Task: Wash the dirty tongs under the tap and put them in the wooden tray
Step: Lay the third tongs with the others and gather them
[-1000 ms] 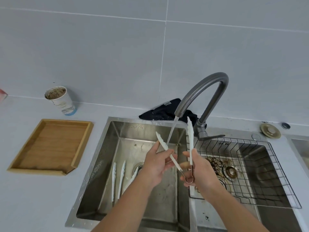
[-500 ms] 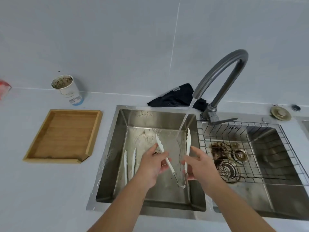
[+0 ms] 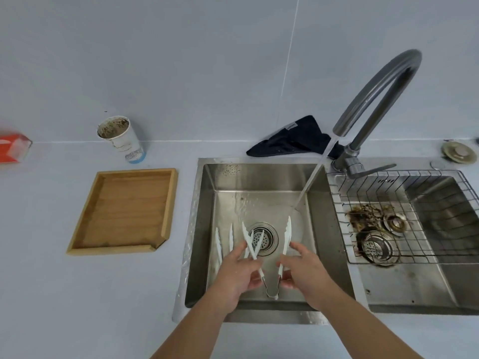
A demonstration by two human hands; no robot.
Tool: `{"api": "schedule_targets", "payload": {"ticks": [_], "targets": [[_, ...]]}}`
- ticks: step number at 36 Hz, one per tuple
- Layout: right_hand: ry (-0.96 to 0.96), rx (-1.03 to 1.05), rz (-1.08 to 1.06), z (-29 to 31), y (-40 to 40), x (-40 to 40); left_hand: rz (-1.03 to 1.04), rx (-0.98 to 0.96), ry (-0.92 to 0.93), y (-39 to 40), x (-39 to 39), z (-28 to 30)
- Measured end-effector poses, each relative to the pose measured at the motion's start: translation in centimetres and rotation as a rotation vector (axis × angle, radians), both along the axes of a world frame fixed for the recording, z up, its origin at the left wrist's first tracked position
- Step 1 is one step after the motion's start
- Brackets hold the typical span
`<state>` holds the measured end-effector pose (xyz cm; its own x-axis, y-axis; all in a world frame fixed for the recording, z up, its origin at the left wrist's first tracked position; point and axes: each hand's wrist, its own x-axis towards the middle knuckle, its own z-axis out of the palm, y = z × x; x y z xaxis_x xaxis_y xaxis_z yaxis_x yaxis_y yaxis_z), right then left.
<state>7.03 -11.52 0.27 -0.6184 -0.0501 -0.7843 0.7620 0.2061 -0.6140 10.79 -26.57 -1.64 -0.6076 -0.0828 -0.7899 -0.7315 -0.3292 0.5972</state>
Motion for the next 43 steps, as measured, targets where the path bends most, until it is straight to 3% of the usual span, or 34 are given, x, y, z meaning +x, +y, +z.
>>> {"api": "schedule_targets", "payload": {"ticks": [17,43], "targets": [[-0.083,0.094,0.055,-4.3,-3.5,-2.1,-0.077,-0.101,-0.037,-3.4,-2.0,-3.4],[-0.244,0.094,-0.028,-14.3,-6.1,-2.2,-0.264,-0.345,-0.181,-5.1,-3.0,-10.5]]}}
